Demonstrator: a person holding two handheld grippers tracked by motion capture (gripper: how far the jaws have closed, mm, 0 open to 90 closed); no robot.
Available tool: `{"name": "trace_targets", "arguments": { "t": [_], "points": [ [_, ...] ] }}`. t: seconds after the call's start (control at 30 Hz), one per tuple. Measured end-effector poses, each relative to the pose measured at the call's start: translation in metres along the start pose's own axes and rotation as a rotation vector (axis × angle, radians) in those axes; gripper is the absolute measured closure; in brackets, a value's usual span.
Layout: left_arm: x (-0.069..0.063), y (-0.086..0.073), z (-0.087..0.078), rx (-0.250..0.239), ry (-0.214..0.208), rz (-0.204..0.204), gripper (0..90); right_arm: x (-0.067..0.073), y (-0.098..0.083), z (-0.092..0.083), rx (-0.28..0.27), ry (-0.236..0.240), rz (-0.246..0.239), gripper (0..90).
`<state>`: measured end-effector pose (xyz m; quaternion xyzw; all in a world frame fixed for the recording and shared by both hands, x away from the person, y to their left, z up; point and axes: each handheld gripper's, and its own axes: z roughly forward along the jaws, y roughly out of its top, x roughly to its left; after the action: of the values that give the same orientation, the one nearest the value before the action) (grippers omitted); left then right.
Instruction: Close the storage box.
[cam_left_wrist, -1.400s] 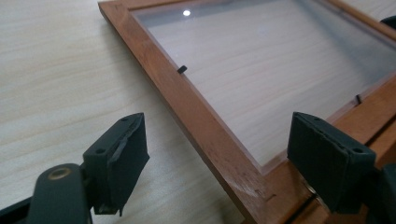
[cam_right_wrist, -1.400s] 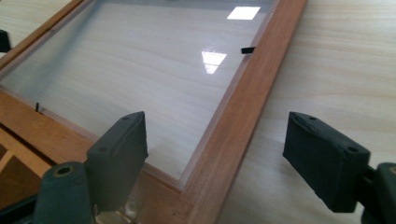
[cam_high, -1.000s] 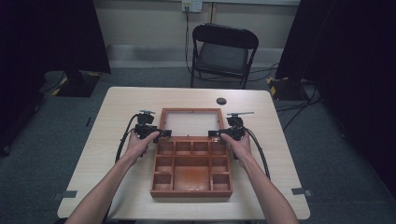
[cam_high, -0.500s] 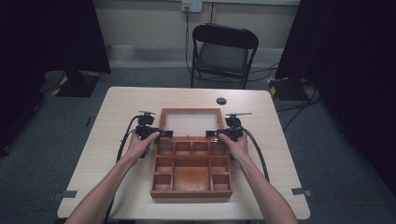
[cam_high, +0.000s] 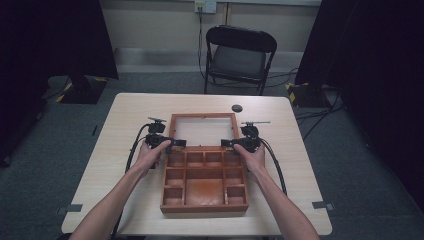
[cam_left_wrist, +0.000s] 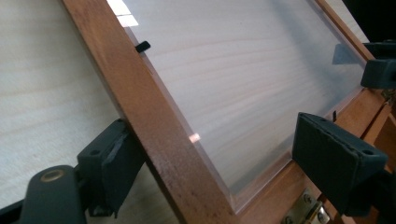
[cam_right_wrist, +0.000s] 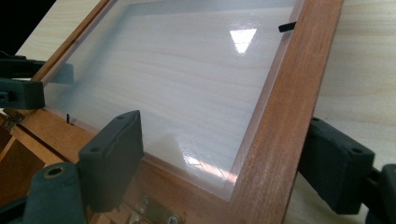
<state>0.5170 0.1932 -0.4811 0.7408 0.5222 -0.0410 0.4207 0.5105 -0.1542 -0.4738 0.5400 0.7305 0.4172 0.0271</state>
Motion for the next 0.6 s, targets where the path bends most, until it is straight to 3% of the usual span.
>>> {"name": "trace_targets", "arguments": {
  "t": [0.07, 0.27, 0.37, 0.4, 0.5, 0.6],
  "points": [
    [0.001, 0.001, -0.001, 0.003, -0.010, -0.003, 16.9, 0.002, 0.000, 0.000, -0.005, -0.002, -0.006, 19.9],
    [-0.006, 0.004, -0.007, -0.018, 0.001, 0.045, 22.3, 0.003, 0.004, -0.009, -0.049, -0.012, -0.031, 32.1],
    [-0.011, 0.005, -0.012, -0.027, 0.023, 0.071, 24.1, 0.005, 0.006, -0.014, -0.059, -0.005, -0.042, 33.2],
    [-0.011, 0.006, -0.014, -0.040, 0.027, 0.062, 26.8, 0.006, 0.006, -0.016, -0.063, -0.001, -0.043, 33.9],
    [-0.011, 0.007, -0.022, -0.077, 0.024, 0.074, 34.6, 0.007, 0.008, -0.022, -0.080, 0.011, -0.037, 34.7],
    [-0.013, 0.008, -0.027, -0.084, 0.030, 0.093, 37.5, 0.011, 0.009, -0.026, -0.093, 0.002, -0.055, 36.9]
  ]
}}
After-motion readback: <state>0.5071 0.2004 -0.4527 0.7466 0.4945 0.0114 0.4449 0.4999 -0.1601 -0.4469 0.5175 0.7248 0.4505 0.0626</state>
